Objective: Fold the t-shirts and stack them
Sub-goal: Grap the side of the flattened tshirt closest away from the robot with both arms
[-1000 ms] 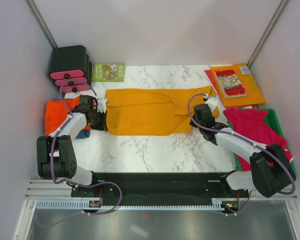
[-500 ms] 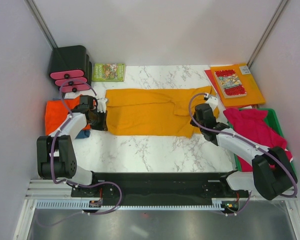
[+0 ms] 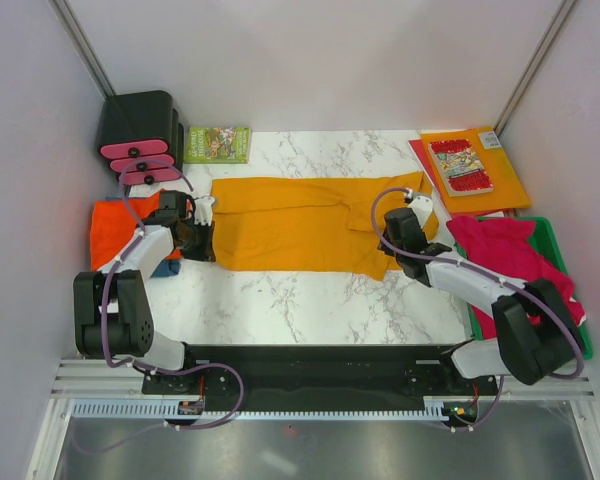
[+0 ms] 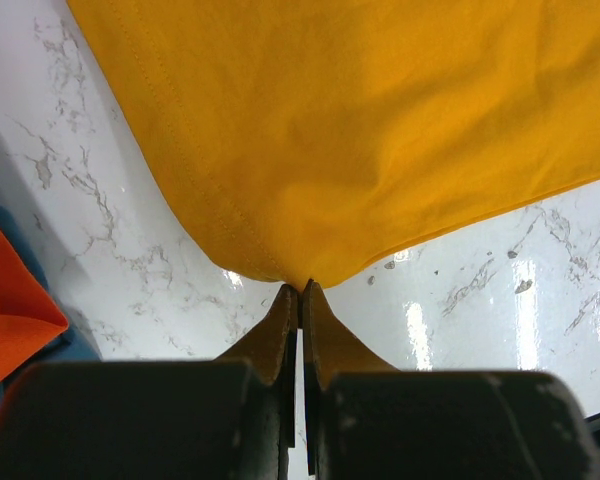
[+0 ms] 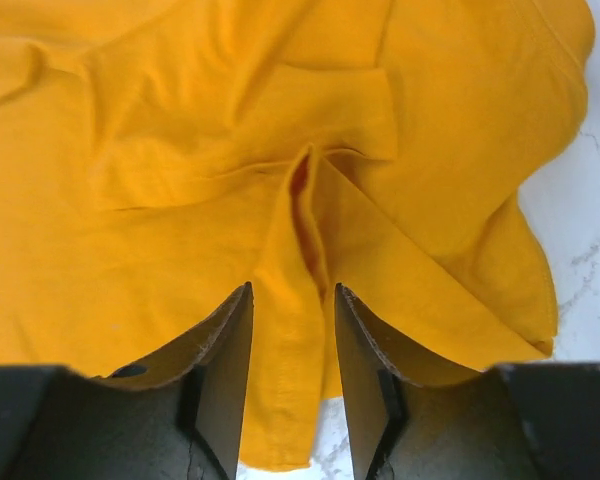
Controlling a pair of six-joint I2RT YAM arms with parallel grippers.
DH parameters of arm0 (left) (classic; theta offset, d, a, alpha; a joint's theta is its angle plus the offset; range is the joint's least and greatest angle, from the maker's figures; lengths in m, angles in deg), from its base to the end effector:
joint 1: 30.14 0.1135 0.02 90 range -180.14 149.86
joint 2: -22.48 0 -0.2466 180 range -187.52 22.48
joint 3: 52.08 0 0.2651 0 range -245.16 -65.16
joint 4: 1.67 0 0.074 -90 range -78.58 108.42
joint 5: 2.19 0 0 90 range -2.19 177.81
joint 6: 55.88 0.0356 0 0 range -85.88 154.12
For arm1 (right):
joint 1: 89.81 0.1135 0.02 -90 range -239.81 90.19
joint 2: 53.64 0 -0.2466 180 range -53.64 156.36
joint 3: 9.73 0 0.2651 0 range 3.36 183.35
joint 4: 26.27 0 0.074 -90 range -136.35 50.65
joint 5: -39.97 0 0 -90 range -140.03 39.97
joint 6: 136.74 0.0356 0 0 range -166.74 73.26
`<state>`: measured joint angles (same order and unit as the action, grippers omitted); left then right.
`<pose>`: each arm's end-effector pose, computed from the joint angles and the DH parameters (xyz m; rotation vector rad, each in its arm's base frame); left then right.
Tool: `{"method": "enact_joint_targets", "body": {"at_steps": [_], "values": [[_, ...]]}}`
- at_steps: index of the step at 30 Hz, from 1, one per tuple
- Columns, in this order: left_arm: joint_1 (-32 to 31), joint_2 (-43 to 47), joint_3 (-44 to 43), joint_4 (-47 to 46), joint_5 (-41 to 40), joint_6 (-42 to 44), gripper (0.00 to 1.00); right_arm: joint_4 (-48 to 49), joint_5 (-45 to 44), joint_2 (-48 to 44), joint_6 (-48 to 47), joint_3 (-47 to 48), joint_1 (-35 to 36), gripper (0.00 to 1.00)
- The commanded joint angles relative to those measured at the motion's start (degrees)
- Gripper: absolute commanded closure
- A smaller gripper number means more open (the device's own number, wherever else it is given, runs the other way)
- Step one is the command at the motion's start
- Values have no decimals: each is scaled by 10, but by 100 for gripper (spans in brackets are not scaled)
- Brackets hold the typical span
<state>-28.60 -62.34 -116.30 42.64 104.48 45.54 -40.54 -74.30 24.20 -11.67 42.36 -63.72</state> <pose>0.2919 -0.0024 0.1679 0.3152 2.6405 -0.3202 0.2654 0.1137 0.1709 0.3900 2.1646 0.1138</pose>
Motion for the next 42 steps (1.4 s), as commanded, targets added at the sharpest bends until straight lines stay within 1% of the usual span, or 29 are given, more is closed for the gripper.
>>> {"method": "enact_joint_targets", "body": {"at_steps": [1, 2, 5, 9, 18, 20, 21, 22, 24, 25, 30, 31, 34, 38, 42], "values": [[0, -7, 1, -13, 13, -9, 98, -13, -34, 47, -18, 43, -7, 51], [1, -7, 1, -13, 13, -8, 98, -13, -34, 55, -21, 49, -9, 48], [2, -6, 2, -13, 12, -8, 98, -10, -36, 87, -25, 71, -12, 45], [1, -4, 3, -13, 12, -9, 98, -2, -40, 107, -25, 87, -20, 44], [1, -8, 0, -13, 12, -7, 98, 8, -19, 144, -16, 86, -40, 50], [2, -10, 0, -12, 11, -8, 98, 8, -13, 145, -15, 82, -44, 57], [1, -10, 1, -13, 11, -8, 98, 21, -10, 146, -14, 78, -43, 62], [1, -11, 0, -12, 11, -8, 98, 27, -10, 144, -13, 76, -43, 75], [1, -11, 0, -13, 12, -8, 98, 35, -8, 135, -14, 67, -45, 89], [1, -11, 0, -13, 11, -8, 98, 37, -7, 130, -15, 64, -42, 100], [2, 7, 1, -12, 4, -7, 98, 29, -8, 69, -18, 57, -42, 100], [2, 14, 2, -11, 0, -6, 98, 14, -8, 40, -19, 59, -42, 100], [3, 45, 4, -7, -4, 3, 98, -35, -9, 0, -31, 64, -38, 100], [7, 78, 3, 14, 7, 13, 98, -103, -5, -74, -32, 62, -26, 100], [10, 116, 7, 40, 23, 33, 98, -160, -12, -134, -14, 23, -1, 100]]}}
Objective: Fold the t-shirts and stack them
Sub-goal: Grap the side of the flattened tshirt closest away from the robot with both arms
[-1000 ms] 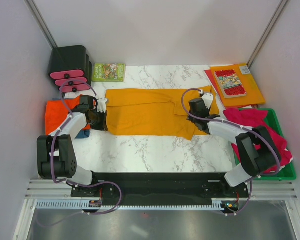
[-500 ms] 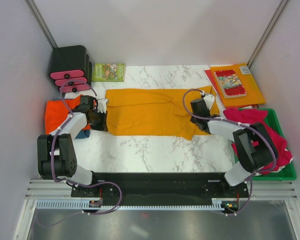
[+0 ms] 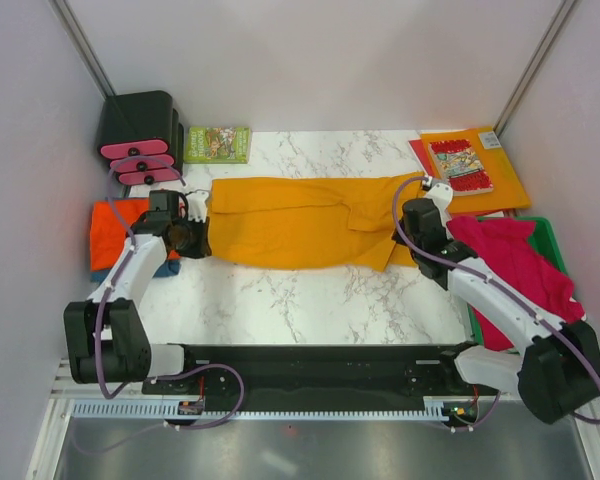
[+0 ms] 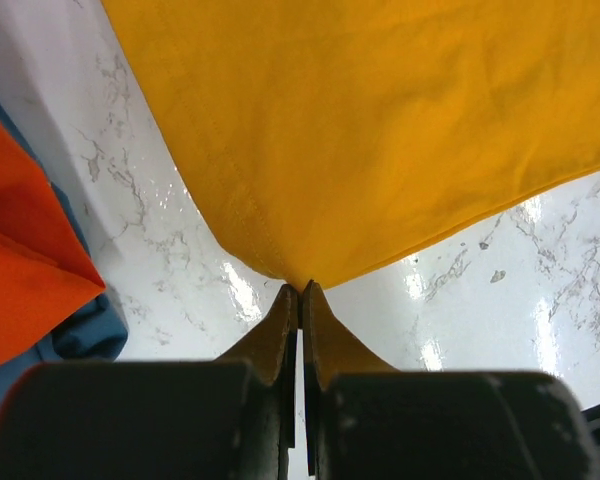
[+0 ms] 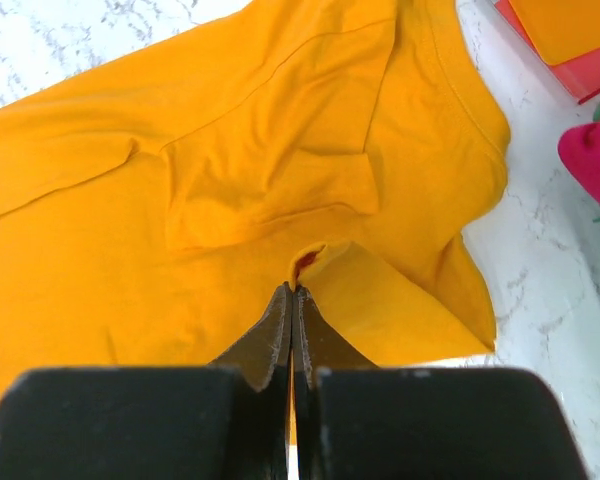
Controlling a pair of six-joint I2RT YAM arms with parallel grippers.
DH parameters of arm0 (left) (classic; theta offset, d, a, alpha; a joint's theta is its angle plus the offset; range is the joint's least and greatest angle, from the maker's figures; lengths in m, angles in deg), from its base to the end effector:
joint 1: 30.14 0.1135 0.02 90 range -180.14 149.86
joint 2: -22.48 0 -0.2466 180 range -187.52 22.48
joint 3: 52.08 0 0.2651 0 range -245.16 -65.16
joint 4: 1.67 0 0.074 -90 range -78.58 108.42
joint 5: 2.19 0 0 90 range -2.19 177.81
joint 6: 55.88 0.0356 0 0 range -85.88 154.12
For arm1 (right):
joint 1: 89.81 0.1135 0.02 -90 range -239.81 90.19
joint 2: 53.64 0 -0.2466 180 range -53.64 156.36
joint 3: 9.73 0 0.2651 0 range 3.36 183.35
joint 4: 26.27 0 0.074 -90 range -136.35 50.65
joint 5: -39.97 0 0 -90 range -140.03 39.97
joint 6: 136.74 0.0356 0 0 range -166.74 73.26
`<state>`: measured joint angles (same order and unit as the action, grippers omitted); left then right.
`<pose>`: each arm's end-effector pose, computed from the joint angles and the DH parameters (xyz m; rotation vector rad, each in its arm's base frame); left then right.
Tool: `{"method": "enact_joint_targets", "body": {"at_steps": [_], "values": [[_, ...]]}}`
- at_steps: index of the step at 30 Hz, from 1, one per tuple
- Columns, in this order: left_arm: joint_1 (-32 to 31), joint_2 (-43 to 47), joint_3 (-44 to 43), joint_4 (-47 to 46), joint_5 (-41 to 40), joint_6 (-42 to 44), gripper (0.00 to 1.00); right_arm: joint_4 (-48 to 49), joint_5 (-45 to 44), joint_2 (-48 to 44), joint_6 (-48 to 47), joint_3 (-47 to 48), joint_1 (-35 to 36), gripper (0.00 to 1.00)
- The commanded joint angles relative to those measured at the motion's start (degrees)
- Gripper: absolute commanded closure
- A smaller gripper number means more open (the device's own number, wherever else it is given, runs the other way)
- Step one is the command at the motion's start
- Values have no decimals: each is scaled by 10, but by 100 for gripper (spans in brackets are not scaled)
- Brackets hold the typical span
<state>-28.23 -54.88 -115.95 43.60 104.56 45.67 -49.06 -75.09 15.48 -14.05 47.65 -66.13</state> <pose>0.2801 -0.0009 0.1999 0.3193 2.5356 -0.2897 0.2617 0.0983 0.2297 0.4091 2.0720 0.1100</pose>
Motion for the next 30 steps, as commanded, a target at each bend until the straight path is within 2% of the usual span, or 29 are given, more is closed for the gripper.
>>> {"method": "enact_joint_targets", "body": {"at_steps": [1, 4, 10, 16, 24, 30], "values": [[7, 50, 4, 43, 29, 37, 98, -82, -7, -71, 14, -39, 29, 100], [9, 90, 7, 67, 46, 65, 98, -120, -15, -115, 37, -63, 50, 100], [17, 170, 0, 138, 25, 128, 98, -209, -32, -197, 77, -69, 99, 100], [21, 210, 20, 166, 21, 155, 98, -251, -41, -228, 97, -69, 115, 100], [29, 149, 52, 127, 5, 160, 98, -295, -59, -266, 146, -71, 164, 100], [31, 88, 51, 101, 13, 153, 98, -344, -91, -297, 206, -82, 230, 100]]}}
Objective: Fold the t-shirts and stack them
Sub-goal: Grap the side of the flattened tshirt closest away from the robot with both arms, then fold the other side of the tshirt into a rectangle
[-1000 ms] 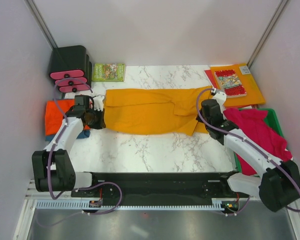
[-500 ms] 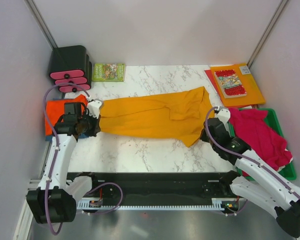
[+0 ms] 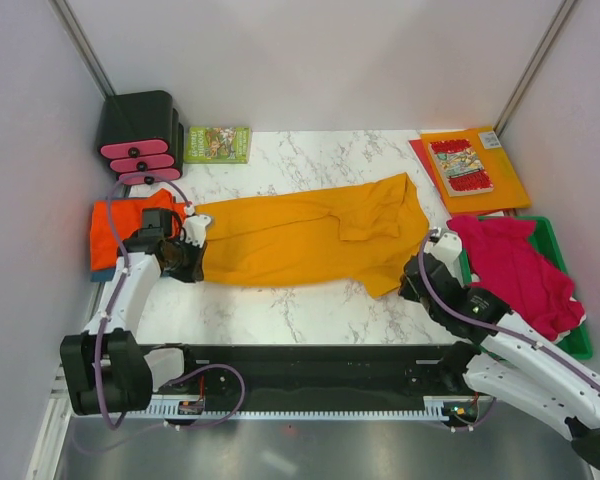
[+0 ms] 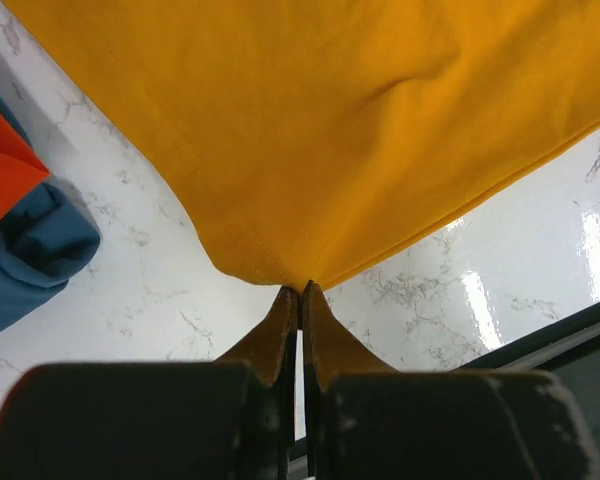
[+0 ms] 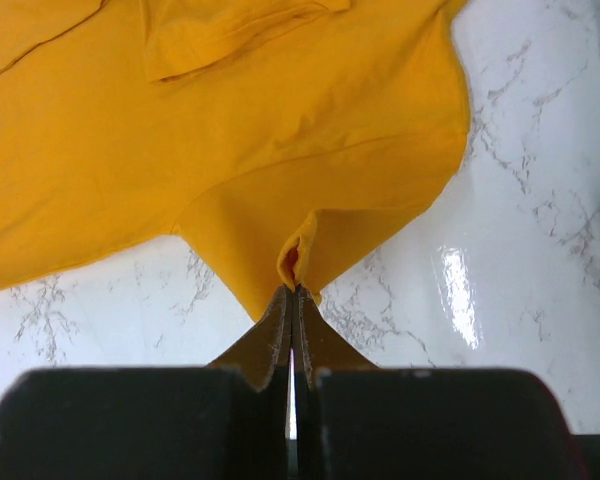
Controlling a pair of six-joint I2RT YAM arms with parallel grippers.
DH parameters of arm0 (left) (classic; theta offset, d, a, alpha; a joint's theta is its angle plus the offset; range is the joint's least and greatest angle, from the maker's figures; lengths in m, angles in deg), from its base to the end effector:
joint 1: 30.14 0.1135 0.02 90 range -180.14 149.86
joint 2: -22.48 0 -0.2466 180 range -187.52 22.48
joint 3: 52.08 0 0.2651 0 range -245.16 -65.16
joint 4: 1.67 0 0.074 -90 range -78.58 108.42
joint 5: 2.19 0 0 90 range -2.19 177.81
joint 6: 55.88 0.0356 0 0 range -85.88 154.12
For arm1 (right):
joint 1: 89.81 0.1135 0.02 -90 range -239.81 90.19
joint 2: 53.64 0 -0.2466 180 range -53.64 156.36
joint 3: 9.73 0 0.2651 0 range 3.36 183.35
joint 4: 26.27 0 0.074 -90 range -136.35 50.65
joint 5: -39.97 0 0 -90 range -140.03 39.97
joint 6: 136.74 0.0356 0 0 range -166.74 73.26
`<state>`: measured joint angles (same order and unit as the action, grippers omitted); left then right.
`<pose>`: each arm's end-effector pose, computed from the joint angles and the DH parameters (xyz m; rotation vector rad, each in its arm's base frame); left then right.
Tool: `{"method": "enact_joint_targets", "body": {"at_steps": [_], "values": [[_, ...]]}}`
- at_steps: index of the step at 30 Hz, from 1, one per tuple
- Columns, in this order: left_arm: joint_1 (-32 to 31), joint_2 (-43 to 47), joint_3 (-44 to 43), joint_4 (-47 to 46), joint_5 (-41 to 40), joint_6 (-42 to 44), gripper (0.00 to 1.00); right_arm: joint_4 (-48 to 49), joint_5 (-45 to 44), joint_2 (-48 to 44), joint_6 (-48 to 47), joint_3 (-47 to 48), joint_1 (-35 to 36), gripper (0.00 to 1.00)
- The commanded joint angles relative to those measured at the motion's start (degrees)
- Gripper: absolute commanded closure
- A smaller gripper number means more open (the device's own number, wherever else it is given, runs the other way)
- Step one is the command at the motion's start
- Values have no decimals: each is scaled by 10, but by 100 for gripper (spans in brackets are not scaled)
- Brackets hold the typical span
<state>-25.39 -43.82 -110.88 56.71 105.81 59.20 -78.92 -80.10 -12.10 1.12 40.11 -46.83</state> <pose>0.2279 0.0079 0.2063 0.5549 2.5879 -0.2594 0.1385 0.1047 0.2420 0.3449 2.2050 0.2467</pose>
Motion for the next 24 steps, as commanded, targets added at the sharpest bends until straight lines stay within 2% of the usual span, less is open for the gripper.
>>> {"method": "enact_joint_targets", "body": {"at_steps": [1, 6, 11, 19, 24], "values": [[3, -24, 1, -34, -1, 18, 98, -52, -49, -21, 72, -5, 63, 100], [4, -26, 5, -40, 1, 15, 98, -82, -129, 12, 130, 10, 166, 100], [5, 11, -12, -40, 17, -7, 98, -70, -211, 66, 133, 64, 210, 100], [6, 10, -61, -57, 42, -63, 98, -31, -299, 129, 77, 129, 200, 100], [10, -25, -68, -100, 27, -101, 98, 36, -291, 154, 33, 126, 126, 100]]}}
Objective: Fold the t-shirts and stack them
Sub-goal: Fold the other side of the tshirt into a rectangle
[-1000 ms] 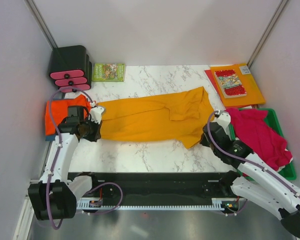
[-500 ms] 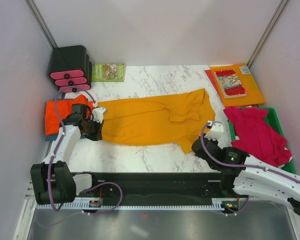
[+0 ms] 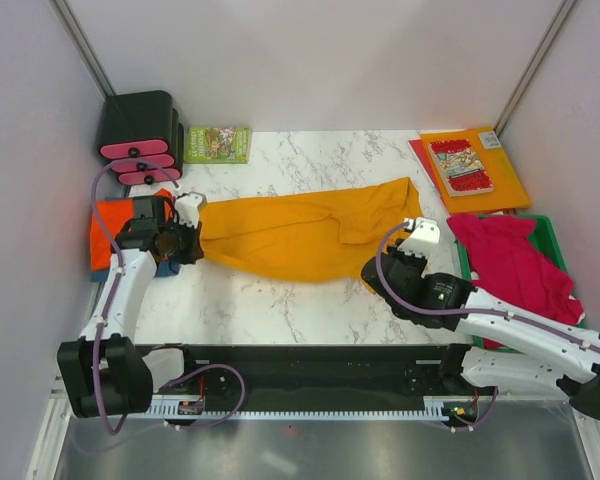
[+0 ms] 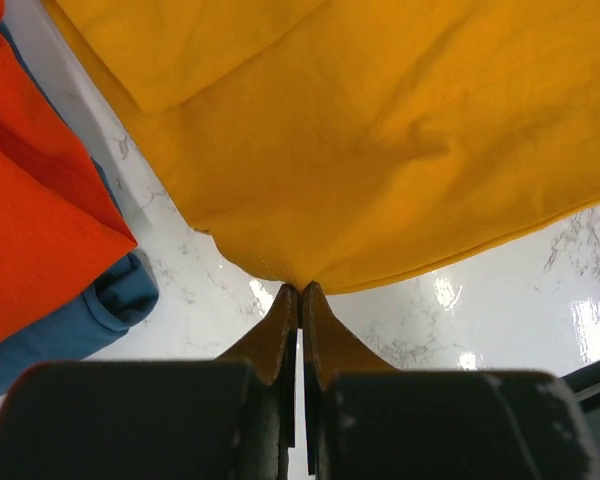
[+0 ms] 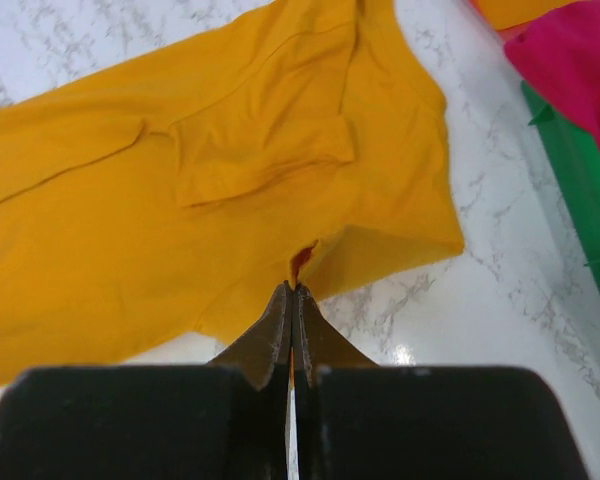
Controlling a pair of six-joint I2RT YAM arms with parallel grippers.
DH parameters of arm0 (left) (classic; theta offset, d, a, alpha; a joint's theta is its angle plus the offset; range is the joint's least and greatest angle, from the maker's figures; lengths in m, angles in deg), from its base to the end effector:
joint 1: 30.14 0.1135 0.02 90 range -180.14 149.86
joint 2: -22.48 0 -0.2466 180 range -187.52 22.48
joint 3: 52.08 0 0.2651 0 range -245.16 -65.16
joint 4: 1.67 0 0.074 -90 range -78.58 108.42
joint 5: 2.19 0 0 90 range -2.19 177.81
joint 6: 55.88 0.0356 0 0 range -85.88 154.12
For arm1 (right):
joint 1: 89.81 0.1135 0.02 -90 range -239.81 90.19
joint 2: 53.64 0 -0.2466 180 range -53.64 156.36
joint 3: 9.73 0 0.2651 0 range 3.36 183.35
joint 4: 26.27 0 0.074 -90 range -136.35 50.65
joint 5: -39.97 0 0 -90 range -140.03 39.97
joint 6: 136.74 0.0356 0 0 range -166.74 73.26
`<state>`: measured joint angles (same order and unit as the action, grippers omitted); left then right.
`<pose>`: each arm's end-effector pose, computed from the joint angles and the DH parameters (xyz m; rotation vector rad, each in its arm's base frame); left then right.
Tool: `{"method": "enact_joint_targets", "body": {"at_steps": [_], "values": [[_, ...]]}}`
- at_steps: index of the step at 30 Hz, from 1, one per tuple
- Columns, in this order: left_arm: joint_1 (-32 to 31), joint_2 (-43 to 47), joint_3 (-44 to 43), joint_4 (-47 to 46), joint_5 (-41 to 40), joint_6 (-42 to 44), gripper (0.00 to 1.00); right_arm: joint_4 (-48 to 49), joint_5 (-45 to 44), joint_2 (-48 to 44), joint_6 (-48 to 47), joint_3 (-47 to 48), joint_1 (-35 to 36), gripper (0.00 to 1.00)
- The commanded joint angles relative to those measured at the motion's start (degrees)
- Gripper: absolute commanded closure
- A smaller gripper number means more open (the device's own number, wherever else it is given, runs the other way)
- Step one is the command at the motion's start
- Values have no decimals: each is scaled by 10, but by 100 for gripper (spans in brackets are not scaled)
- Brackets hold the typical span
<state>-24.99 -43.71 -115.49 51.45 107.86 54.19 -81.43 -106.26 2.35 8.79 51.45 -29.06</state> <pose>0.2456 0.0099 0.2373 0.4547 2.4384 -0.2614 0.1267 0.1656 0.2701 0.2939 1.9893 0.0540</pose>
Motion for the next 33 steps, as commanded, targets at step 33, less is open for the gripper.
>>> {"method": "enact_joint_targets", "body": {"at_steps": [33], "values": [[14, -209, -59, -181, -77, -115, 98, 341, 138, 363, -280, 183, -337, 100]]}}
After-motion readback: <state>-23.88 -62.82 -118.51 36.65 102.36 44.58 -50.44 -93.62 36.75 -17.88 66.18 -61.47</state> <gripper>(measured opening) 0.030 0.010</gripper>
